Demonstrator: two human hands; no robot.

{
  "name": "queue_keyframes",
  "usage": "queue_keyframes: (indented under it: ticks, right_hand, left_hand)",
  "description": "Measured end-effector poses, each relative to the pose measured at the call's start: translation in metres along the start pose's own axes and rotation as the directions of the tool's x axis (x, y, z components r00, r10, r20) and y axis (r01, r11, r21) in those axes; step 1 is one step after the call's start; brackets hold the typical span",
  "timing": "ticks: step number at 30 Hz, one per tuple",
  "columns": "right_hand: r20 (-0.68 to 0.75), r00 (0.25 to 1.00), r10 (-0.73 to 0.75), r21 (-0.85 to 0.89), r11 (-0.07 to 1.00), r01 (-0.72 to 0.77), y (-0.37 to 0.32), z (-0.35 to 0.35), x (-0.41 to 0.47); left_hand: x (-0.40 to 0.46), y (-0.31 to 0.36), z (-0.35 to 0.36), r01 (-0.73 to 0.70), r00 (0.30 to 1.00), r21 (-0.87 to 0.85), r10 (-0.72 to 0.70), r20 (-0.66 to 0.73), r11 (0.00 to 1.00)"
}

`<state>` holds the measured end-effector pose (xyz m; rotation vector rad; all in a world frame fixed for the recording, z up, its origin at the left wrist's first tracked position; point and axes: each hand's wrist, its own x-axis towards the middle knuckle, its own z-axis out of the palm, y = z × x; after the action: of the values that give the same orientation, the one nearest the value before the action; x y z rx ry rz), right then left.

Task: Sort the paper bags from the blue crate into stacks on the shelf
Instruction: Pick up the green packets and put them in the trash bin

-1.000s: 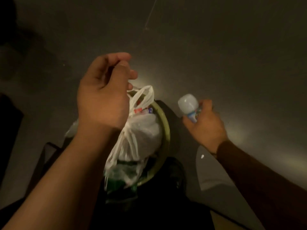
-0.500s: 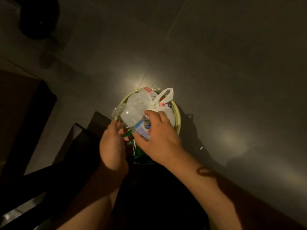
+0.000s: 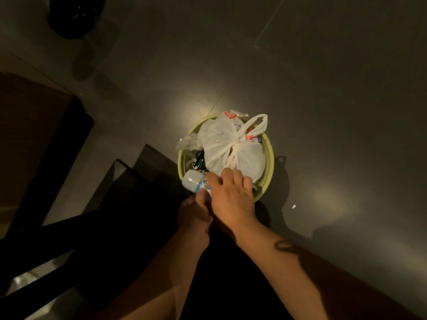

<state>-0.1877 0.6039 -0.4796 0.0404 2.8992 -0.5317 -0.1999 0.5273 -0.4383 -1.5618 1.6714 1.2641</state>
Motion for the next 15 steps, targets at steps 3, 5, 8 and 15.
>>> queue_keyframes:
  ticks: [3,5,8,15]
  right_hand:
    - [0.002,1.0,-0.011,0.003,1.0,0.011,0.007,0.005,-0.002]
    - [-0.021,1.0,-0.021,-0.002,1.0,0.021,0.009,0.006,-0.001]
    - [-0.037,0.999,-0.04,-0.01,0.999,0.039,0.007,-0.001,-0.004]
    - [0.011,0.999,-0.048,0.041,0.998,0.048,0.005,-0.009,-0.006]
  left_hand:
    - [-0.002,0.002,0.002,0.036,0.999,0.014,-0.036,-0.001,0.999]
    - [-0.002,0.006,0.003,0.007,0.999,0.071,-0.003,-0.049,0.997]
    - [-0.006,0.007,0.0,-0.05,0.994,0.132,0.062,-0.091,0.99]
    - [-0.016,0.001,-0.009,0.039,0.99,0.021,-0.036,-0.133,0.999]
